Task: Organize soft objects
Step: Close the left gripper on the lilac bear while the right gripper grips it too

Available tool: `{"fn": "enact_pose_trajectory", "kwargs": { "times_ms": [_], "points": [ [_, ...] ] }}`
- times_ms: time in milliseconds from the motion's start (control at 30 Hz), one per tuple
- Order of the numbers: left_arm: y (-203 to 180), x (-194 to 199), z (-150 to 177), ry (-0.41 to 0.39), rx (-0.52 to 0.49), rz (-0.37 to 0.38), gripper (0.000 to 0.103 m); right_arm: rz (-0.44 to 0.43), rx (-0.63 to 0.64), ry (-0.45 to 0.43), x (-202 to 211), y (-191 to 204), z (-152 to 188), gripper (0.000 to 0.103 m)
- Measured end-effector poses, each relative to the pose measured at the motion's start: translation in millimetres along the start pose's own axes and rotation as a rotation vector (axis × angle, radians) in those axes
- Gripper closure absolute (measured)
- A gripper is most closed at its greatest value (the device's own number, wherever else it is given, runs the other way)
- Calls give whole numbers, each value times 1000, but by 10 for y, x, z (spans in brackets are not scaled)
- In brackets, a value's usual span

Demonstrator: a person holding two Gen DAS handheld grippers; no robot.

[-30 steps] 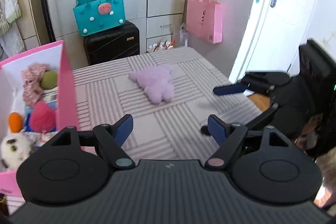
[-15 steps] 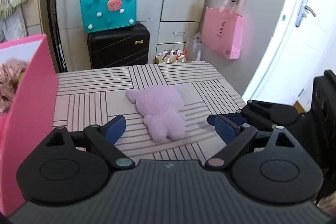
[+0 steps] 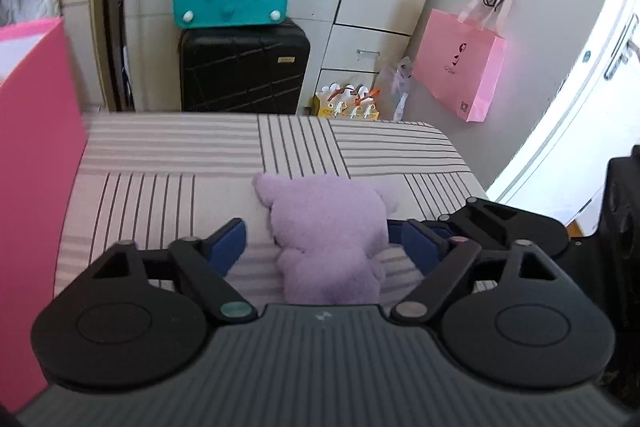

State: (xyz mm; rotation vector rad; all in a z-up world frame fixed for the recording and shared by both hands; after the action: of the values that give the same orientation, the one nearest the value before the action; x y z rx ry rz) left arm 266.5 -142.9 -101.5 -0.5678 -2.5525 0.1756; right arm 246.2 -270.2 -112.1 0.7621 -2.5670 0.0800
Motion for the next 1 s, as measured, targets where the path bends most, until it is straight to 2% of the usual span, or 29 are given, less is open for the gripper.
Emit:
{"fn": "enact_pose_trajectory", "kwargs": {
  "times_ms": [100,133,167,267,400,533,667,800,1000],
  "points": [
    [12,-67,0,26,-8,-20,35,34,-12,-41,-43,-22,-17,11],
    [41,-86,-1,40,13,-20,47,43,-24,-51,-52,-42,-21,11],
    [67,-103,4,49,35,-10,53,43,-36,-53,-60,-58,-26,11],
    [132,-122,40,66,86,22,61,35,-51,-58,-69,-73,-25,11],
    [132,-84,78,65,101,26,64,48,-17,-60,-63,-14,-3,16],
    [101,-43,119,54,110,-3,67,40,-36,-57,-17,-3,-4,27],
    [90,-4,121,58,114,-17,67,54,-4,-29,-12,81,0,29],
    [152,76,116,78,155,3,67,54,-9,-25,43,133,-10,30],
    [116,367,119,52,128,28,67,52,13,-40,216,295,-65,30]
  ]
}}
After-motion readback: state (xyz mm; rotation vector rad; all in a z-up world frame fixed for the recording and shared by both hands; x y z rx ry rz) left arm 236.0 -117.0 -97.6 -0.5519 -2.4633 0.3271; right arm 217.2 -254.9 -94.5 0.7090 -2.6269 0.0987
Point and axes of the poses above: each gripper's, at about its wrist camera, not at the fingertips, and x roughly against the way its jaws point, y to its left, z to its underside, the point moved 1 cm from there along -x, roughly the way its jaws point, and after that the axes turned 15 degrees about -y, right-handed, at the moved point
